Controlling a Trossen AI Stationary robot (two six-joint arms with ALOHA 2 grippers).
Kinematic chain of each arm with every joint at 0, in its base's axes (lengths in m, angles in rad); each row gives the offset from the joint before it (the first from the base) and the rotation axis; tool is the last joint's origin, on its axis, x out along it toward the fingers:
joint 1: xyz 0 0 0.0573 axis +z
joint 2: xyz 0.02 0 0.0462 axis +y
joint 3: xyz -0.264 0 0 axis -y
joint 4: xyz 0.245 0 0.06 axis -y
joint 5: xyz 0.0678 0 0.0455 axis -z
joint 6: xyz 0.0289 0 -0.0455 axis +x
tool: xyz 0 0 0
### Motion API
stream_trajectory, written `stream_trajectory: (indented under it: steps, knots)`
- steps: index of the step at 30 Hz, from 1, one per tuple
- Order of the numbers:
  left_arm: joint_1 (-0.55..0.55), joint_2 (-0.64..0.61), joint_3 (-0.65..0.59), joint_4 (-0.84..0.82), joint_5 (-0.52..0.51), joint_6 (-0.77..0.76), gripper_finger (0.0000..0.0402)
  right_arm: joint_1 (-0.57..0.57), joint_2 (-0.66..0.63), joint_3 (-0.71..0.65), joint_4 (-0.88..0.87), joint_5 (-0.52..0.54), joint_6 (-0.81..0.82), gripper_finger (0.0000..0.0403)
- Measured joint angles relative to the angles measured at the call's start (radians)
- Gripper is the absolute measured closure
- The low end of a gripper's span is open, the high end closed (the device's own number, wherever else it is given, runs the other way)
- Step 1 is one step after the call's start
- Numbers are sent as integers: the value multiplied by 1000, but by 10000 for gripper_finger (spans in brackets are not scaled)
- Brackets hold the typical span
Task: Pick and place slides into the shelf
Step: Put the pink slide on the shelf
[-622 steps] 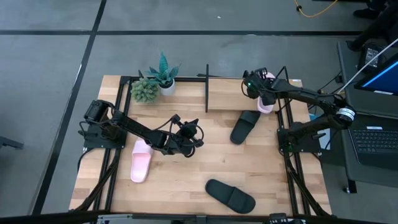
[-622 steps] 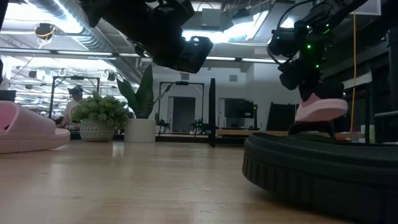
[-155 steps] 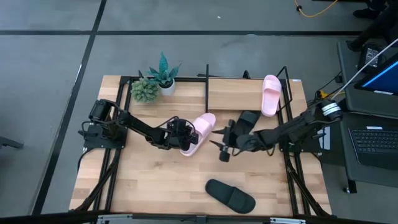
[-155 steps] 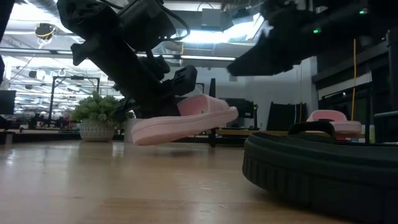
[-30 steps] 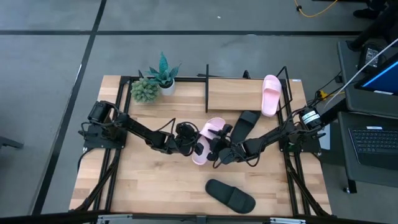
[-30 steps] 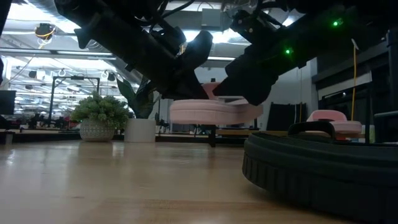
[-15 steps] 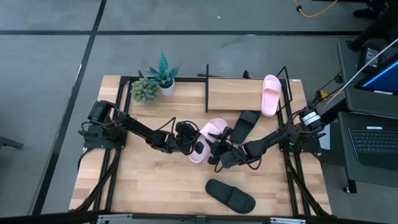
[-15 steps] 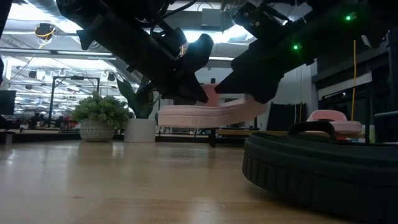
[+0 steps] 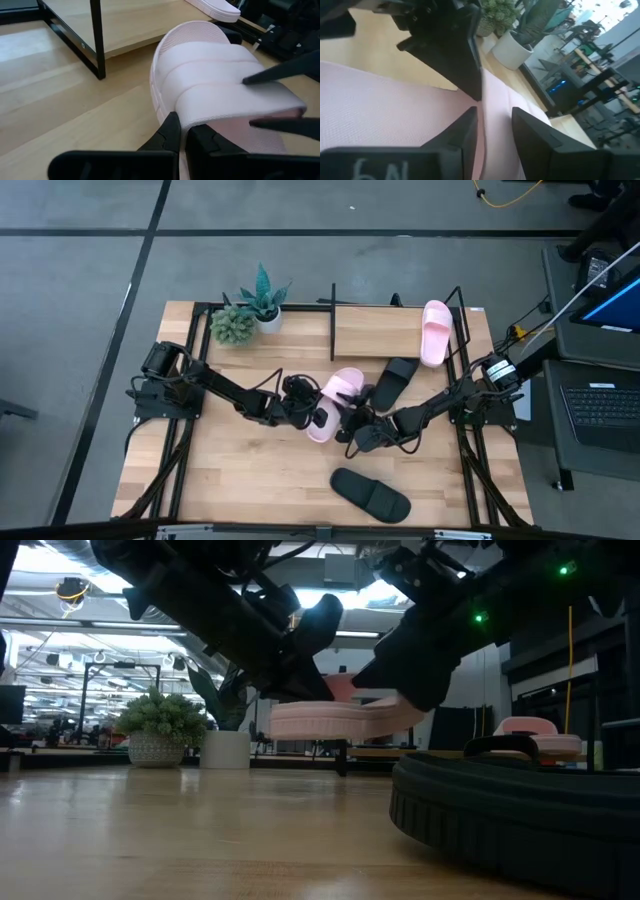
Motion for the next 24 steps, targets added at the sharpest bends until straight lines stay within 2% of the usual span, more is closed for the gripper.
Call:
stream_trajectory:
  steps: [8, 24]
  knots:
    - [-18, 0, -1, -2, 14, -2, 400, -3, 0, 0, -20, 30, -54, 298]
    - [-43, 0, -2, 0, 11, -4, 400, -19, 0, 0, -23, 51, -106, 299]
